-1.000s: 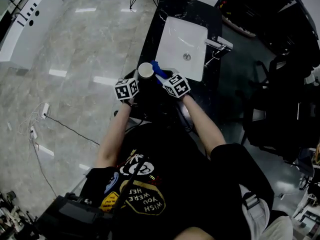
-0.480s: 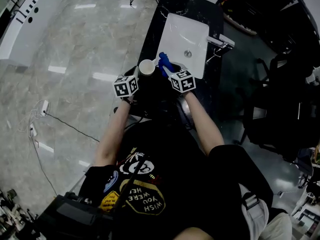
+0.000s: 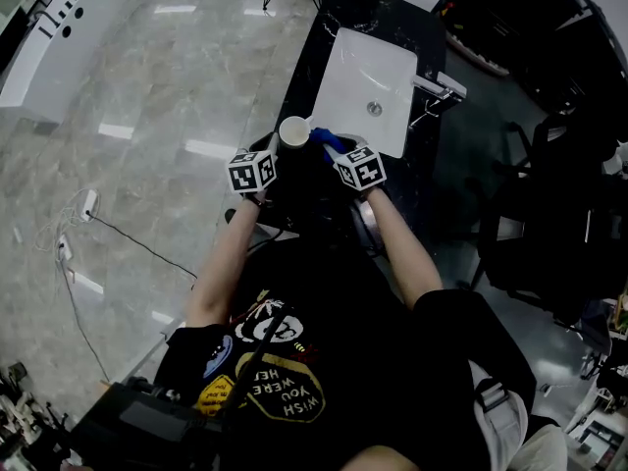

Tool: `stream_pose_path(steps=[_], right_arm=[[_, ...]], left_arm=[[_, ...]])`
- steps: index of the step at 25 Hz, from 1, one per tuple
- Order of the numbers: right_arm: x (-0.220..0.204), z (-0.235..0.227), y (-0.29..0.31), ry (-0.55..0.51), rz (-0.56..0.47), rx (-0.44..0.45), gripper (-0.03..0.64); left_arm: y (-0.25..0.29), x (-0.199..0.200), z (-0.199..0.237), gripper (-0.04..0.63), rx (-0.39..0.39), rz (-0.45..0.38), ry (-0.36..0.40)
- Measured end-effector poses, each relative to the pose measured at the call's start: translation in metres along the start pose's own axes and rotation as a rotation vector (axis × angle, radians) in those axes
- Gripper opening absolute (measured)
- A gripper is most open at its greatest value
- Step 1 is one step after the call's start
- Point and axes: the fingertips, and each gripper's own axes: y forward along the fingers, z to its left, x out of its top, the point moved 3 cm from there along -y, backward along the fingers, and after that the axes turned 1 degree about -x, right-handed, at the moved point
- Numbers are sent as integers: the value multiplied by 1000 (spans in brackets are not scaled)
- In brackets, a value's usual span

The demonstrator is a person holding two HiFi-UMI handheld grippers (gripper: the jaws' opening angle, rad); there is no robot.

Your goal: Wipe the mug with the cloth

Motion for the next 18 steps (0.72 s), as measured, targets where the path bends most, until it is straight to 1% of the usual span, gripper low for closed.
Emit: stream_pose_path(steps=[1,2,3,5,9,10,11,12,13,15,16,17,18], right_arm=[[13,-16,0,40,-20,-61,88],[24,-23,3,58,-33,-85,88],[31,-21,7,48,-33,-71,89],[29,3,15,-48,8,19,87],[-16,64,15,-305,123,158,87],[-26,75,14,-353,135,187,87],[-32,81,12,-368,133,201,87],[-33,78,9,-334,117,191,87],[-28,65,6,-262,87,151,87],[-4,22,1,-103,17,7,87],[10,3,-1,-55,-8,-63,87],[22,-9,0,-41,-20,-102,87],[30,-11,2,-57,-18,-104,87]], left_arm=[[0,1,0,2,0,-1,3],[1,3,-1,2,1,-2,7],[1,4,-2,2,2,-4,8],[2,4,-4,2,5,-8,4],[2,2,-5,2,14,-13,-8],[2,2,-5,2,14,-15,-10],[2,1,-6,2,11,-15,-9],[2,0,-8,2,7,-14,-8],[1,0,-8,2,2,-13,-11],[0,-1,-7,2,-4,-11,-24],[0,0,-7,2,-5,-9,-25],[-1,0,-7,2,-4,-8,-21],[-1,1,-8,2,-3,-7,-16]])
